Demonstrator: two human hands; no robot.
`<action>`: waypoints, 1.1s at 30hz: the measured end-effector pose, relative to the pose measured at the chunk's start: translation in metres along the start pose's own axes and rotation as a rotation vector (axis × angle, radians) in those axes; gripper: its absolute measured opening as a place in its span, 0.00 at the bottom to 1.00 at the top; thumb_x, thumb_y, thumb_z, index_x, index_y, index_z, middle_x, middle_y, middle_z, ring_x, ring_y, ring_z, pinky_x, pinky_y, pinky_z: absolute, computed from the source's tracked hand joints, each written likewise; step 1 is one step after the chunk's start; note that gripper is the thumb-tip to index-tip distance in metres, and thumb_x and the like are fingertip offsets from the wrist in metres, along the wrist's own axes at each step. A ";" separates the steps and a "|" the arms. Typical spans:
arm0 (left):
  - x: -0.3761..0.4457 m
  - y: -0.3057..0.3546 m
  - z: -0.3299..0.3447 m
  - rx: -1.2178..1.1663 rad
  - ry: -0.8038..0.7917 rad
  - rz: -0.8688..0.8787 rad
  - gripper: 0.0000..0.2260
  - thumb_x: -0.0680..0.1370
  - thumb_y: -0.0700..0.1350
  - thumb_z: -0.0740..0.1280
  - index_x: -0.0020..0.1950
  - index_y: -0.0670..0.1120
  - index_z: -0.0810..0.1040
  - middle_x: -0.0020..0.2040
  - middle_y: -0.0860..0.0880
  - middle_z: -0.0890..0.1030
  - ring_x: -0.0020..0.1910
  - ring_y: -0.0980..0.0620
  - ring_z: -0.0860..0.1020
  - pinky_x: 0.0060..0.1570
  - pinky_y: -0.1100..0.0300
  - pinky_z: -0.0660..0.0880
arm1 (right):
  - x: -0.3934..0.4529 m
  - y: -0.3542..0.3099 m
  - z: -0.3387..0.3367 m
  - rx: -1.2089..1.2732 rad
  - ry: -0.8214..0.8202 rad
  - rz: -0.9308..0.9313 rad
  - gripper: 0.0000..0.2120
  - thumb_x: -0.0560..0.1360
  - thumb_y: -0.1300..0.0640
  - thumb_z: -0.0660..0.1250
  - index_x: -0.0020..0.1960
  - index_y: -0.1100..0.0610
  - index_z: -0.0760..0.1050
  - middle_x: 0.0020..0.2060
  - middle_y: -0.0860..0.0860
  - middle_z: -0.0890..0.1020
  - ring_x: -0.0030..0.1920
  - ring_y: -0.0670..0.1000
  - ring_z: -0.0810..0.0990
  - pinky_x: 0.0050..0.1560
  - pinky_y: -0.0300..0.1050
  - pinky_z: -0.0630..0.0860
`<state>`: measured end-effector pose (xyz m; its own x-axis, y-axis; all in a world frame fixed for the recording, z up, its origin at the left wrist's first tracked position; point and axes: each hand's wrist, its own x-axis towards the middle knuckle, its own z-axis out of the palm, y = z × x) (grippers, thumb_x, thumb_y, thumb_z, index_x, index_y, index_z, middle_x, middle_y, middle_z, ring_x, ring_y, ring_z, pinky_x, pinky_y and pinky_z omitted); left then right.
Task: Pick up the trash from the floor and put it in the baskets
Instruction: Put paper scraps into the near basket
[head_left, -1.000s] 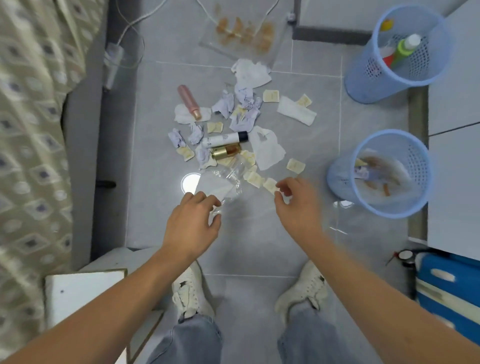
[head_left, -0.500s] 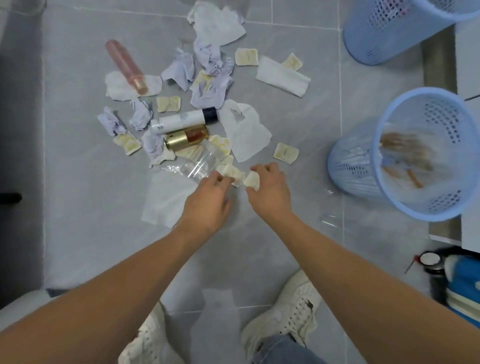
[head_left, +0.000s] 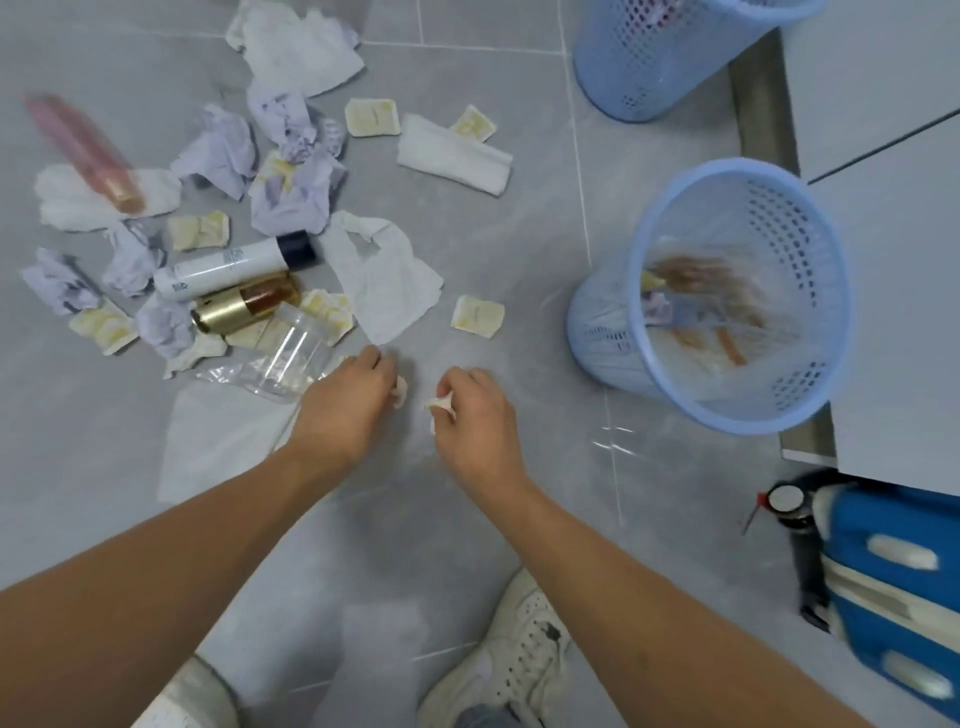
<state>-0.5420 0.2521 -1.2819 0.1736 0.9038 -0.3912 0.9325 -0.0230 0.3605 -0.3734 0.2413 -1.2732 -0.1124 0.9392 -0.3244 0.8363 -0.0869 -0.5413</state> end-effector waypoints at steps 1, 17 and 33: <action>-0.004 0.014 -0.014 -0.049 0.044 0.013 0.06 0.77 0.42 0.69 0.50 0.45 0.74 0.47 0.48 0.72 0.42 0.45 0.75 0.33 0.49 0.76 | -0.009 -0.004 -0.019 0.035 0.036 -0.006 0.06 0.72 0.61 0.71 0.47 0.55 0.74 0.43 0.51 0.75 0.43 0.56 0.76 0.43 0.53 0.73; 0.049 0.265 -0.205 -0.086 -0.010 0.286 0.15 0.77 0.53 0.69 0.59 0.47 0.81 0.60 0.50 0.76 0.55 0.45 0.79 0.49 0.49 0.78 | -0.035 0.023 -0.291 0.182 0.373 0.283 0.15 0.74 0.53 0.73 0.60 0.50 0.78 0.54 0.49 0.76 0.52 0.50 0.77 0.53 0.47 0.76; -0.034 0.071 -0.213 -0.094 -0.114 -0.132 0.08 0.77 0.50 0.65 0.53 0.51 0.81 0.47 0.54 0.80 0.47 0.51 0.79 0.45 0.53 0.79 | -0.048 -0.078 -0.171 0.172 0.012 0.206 0.09 0.77 0.58 0.66 0.56 0.51 0.78 0.51 0.48 0.78 0.47 0.51 0.80 0.49 0.53 0.80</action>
<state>-0.5497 0.3105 -1.0626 0.0914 0.8417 -0.5322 0.9167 0.1377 0.3751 -0.3418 0.2597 -1.0831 0.0578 0.8996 -0.4328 0.7374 -0.3307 -0.5890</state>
